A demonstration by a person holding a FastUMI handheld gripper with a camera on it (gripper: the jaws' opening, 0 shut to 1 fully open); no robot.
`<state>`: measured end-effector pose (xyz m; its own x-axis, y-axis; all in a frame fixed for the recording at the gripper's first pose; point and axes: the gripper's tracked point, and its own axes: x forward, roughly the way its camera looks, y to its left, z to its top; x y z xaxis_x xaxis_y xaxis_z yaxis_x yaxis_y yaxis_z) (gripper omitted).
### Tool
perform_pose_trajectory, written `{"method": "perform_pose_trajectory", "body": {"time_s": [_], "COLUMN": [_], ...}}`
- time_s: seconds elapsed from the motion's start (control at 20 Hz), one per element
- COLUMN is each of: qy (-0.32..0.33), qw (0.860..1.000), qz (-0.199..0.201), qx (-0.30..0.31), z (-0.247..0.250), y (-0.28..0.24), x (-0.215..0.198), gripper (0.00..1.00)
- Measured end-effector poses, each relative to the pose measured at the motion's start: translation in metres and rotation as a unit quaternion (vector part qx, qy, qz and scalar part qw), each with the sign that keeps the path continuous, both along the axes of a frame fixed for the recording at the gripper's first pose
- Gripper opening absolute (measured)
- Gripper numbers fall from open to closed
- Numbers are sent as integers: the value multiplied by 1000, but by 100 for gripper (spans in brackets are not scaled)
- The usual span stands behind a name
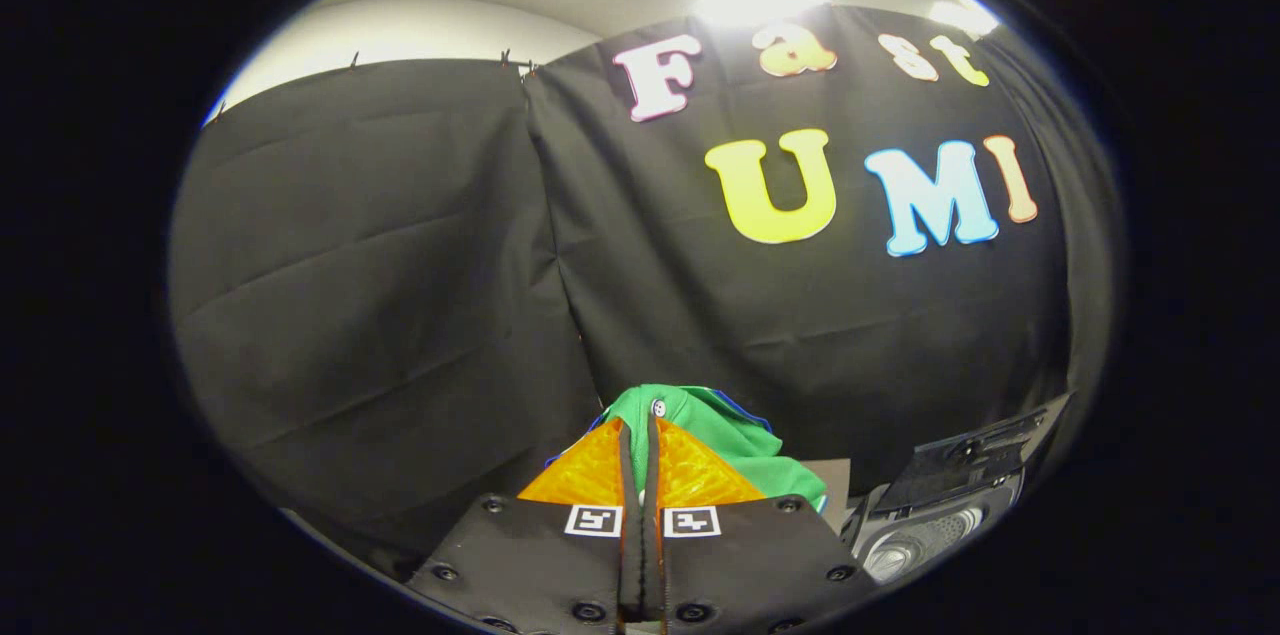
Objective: Put the clothes into the washing machine and then close the washing machine lid.
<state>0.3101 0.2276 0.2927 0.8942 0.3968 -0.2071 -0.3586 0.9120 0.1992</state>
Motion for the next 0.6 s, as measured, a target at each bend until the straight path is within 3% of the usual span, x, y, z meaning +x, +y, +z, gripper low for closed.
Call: {"method": "perform_pose_trajectory", "body": {"time_s": [0.6], "qy": [-26], "qw": [999], "qz": [-42], "qx": [6], "z": [41], "y": [-91], "x": [-16], "gripper": [1]}}
